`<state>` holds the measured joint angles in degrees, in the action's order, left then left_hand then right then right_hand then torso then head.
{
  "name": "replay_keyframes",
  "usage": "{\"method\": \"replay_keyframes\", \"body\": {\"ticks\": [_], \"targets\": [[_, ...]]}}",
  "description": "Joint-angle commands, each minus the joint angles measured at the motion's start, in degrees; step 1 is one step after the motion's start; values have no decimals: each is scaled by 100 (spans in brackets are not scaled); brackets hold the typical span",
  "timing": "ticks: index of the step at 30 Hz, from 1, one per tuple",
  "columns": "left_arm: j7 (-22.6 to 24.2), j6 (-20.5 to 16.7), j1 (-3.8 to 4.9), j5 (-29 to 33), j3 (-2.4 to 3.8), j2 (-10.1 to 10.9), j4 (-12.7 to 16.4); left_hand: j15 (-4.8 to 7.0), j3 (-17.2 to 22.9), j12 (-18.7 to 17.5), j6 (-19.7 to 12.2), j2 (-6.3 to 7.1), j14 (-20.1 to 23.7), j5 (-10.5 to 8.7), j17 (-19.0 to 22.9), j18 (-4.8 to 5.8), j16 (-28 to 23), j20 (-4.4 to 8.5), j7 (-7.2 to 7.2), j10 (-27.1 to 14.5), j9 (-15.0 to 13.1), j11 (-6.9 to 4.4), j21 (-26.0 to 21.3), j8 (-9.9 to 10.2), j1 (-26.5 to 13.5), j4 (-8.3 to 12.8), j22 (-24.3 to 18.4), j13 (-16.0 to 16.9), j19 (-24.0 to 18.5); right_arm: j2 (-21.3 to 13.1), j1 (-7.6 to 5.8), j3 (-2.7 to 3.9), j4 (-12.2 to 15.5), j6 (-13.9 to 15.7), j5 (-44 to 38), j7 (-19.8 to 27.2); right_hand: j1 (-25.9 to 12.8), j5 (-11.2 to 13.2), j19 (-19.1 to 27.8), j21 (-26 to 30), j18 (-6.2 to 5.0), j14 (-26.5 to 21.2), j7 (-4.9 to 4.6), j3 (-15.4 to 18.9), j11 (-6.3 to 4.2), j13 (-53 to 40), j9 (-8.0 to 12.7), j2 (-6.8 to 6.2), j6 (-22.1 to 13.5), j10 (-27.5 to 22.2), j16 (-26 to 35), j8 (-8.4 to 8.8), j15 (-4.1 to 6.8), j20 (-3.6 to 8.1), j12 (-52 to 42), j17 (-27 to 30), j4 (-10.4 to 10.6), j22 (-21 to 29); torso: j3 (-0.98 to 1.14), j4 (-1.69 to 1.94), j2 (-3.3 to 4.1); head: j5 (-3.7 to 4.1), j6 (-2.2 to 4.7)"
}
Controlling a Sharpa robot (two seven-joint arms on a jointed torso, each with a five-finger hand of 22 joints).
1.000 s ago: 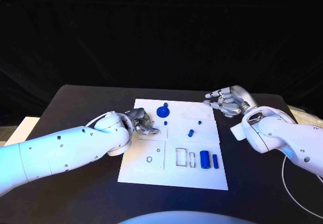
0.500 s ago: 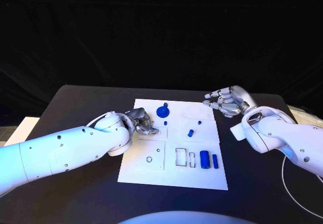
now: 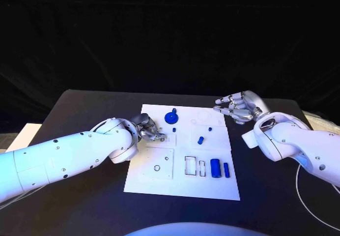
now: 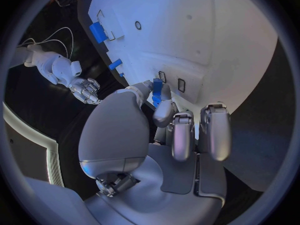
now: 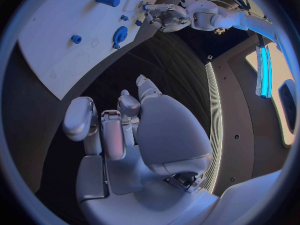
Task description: Assemble the parts on the task board
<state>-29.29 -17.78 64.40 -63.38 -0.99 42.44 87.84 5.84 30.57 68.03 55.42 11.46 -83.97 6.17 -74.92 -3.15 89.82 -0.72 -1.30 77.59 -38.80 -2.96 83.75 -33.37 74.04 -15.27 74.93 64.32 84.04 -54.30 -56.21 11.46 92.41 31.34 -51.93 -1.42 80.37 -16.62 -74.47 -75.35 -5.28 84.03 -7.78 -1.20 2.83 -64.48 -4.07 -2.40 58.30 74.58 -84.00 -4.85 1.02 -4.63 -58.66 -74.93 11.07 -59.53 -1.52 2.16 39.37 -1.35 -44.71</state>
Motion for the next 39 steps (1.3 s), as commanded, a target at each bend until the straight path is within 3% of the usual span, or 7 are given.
{"method": "replay_keyframes", "body": {"ticks": [1, 13, 19, 25, 39], "targets": [[-60, 126, 61, 836, 19, 33, 40, -8, 548, -34, -18, -104, -603, -4, -1508, 79, 18, 11, 1, 7, -12, 30, -32, -35, 154, 522, 564, -9, 108, 13, 5, 0, -6, -84, 36, 43, -19, -27, 44, 18, -81, 378, -3, 3, -9, 6, 5, 29, 30, -32, 18, -7, 42, -9, 12, -559, 39, 5, 2, -6, 1, -7, 3], [-617, 588, 357, 1721, 20, -28, -159, -19, 545, -34, 11, -163, -603, -31, -1508, 72, 18, -2, -2, 31, -62, 38, -57, -78, -55, 488, 540, -11, 92, 36, 5, -3, -24, -96, 41, 17, -19, -27, 44, 18, -81, 378, -3, 3, -9, 6, 5, 29, 30, -32, 18, -7, 42, -9, 12, -559, 39, 5, 7, 2, 0, 17, -20], [-768, 996, 593, 1546, 5, -168, -390, -18, 480, -80, 25, -224, -603, -48, -1508, 55, 18, -5, 1, 12, -96, 38, -108, -113, -158, 483, 476, -66, 56, 68, 5, -6, -48, -96, 42, 8, -20, -30, 44, 20, -81, 377, -2, 5, -9, 10, 5, 30, 30, -34, 20, -6, 43, -9, 15, -558, 41, 7, 9, -4, 1, 1, -32], [-841, 1391, 800, 1016, -57, -402, -631, -19, 454, -98, 25, -241, -603, -52, -1508, 52, 18, -5, 3, 3, -107, 36, -119, -123, -181, 491, 465, -87, 49, 98, 5, -11, -66, -95, 42, 1, -20, -30, 44, 20, -81, 377, -2, 5, -9, 10, 5, 30, 30, -34, 20, -6, 43, -9, 15, -558, 41, 7, 12, 2, -7, 9, -65], [-913, 2047, 936, 1, -168, -870, -963, -14, 391, -115, 29, -277, -603, -87, -1508, 55, 18, -4, 17, 0, -142, 25, -114, -156, -184, 571, 479, -108, 55, 121, 5, -14, -69, -96, 42, -4, -20, -30, 44, 20, -81, 377, -2, 5, -9, 10, 5, 30, 30, -34, 20, -6, 43, -9, 15, -558, 41, 7, 4, 6, -8, 13, -125]]}}
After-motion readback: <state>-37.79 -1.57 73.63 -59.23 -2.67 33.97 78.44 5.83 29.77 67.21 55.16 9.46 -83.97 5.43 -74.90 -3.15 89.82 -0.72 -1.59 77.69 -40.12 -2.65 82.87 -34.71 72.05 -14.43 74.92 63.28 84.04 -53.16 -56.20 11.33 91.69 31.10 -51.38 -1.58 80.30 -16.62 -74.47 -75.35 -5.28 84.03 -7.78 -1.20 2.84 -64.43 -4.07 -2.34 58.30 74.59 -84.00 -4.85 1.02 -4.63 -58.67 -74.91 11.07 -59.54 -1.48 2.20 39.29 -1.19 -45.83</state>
